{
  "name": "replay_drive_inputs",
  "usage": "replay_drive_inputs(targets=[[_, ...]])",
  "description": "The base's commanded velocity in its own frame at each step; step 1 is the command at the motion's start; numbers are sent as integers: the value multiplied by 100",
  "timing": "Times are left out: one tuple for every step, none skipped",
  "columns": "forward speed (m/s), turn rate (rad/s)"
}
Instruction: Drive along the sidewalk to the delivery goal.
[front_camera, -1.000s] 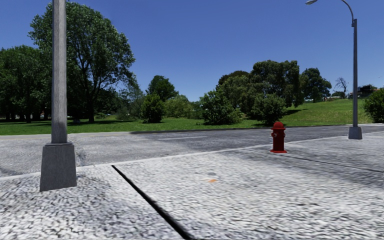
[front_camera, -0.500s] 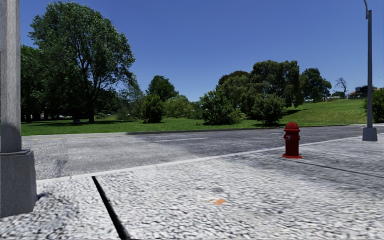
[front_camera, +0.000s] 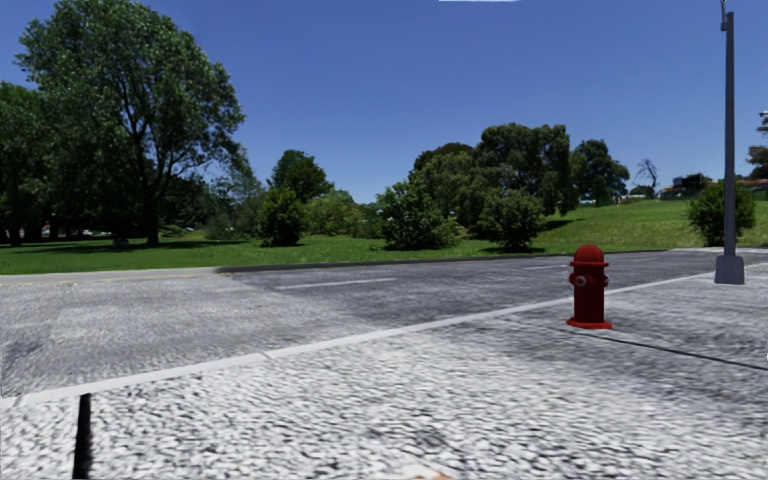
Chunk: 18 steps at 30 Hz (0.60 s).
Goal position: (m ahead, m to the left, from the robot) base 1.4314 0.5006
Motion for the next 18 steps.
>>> replay_drive_inputs(targets=[[128,-39],[128,-39],[128,-39],[128,-39],[128,-39],[128,-39],[128,-39],[128,-39],[128,-39],[128,-39],[128,-39],[128,-33],[128,-8],[128,0],[128,0],[128,0],[128,0],[128,0]])
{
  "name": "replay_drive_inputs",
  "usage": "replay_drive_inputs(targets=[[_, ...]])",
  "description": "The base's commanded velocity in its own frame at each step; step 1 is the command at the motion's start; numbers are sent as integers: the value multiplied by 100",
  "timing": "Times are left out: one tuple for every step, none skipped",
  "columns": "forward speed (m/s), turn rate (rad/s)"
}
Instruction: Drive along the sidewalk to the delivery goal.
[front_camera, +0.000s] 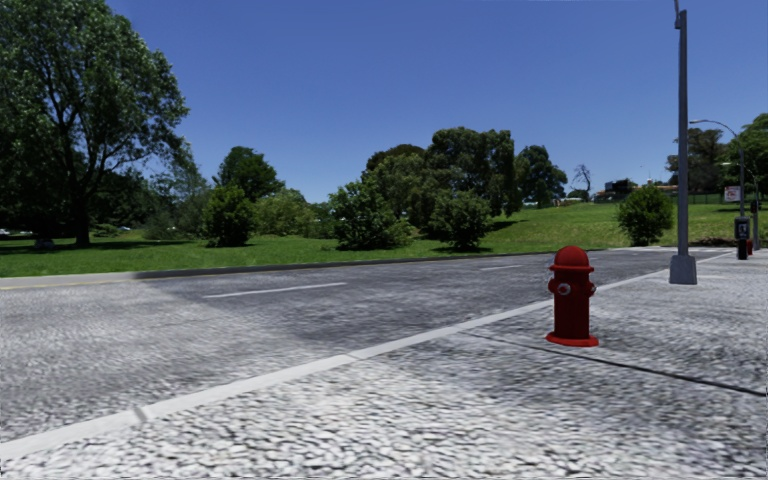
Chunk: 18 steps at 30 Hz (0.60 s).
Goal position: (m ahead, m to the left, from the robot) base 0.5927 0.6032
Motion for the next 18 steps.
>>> replay_drive_inputs(targets=[[128,0],[128,0],[128,0],[128,0],[128,0],[128,0],[128,0],[128,0],[128,0],[128,0],[122,0],[116,0],[114,0],[114,0],[114,0],[113,0],[94,0],[9,0]])
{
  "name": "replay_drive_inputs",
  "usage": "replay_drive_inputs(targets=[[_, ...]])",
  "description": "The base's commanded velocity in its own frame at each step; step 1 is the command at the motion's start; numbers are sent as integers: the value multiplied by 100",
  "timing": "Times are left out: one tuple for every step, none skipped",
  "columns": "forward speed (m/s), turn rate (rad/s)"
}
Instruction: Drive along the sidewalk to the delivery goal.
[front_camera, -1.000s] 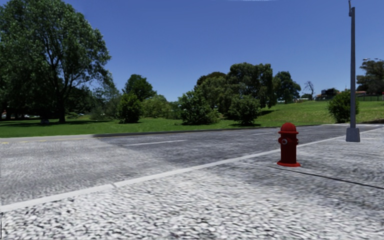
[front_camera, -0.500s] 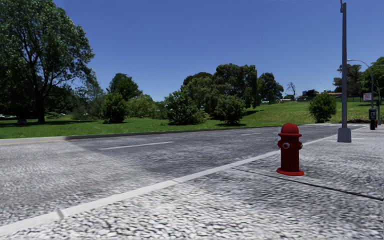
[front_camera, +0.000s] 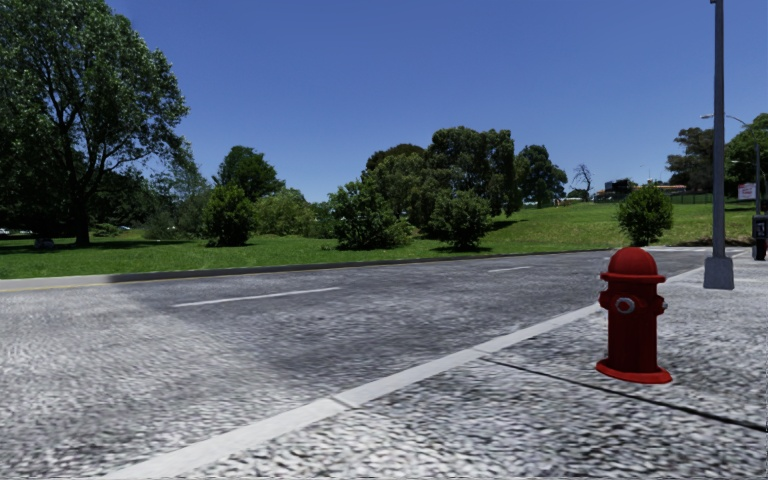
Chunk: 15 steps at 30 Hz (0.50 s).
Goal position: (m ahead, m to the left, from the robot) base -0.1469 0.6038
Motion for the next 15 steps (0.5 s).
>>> replay_drive_inputs(targets=[[9,0],[0,0],[0,0],[0,0],[0,0],[0,0],[0,0],[0,0],[0,0],[0,0],[0,0],[0,0],[0,0],[0,0],[0,0]])
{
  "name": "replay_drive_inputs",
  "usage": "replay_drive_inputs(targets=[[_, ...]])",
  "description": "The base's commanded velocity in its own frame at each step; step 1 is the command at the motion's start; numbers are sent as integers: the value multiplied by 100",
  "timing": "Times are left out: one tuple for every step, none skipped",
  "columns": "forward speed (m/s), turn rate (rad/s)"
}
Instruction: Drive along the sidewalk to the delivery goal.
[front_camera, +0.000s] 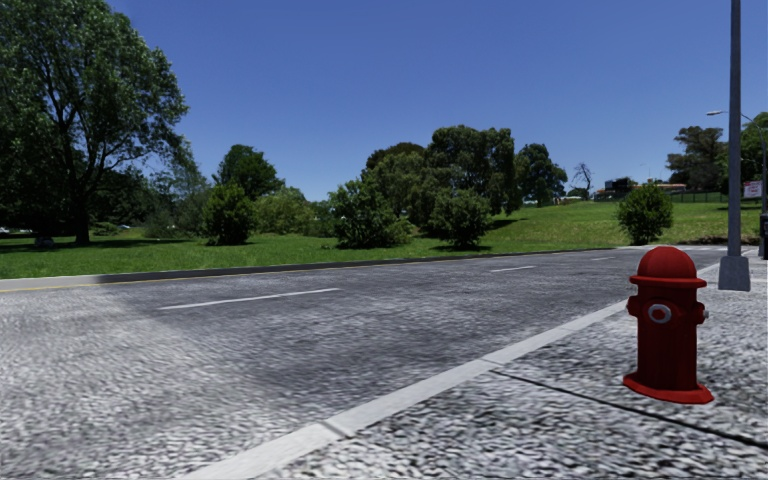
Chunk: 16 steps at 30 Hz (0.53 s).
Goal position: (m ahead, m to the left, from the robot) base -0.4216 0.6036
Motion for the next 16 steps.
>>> replay_drive_inputs(targets=[[0,0],[0,0],[0,0],[0,0],[0,0],[0,0],[0,0],[0,0],[0,0],[0,0],[0,0],[0,0],[0,0],[0,0],[0,0],[0,0]])
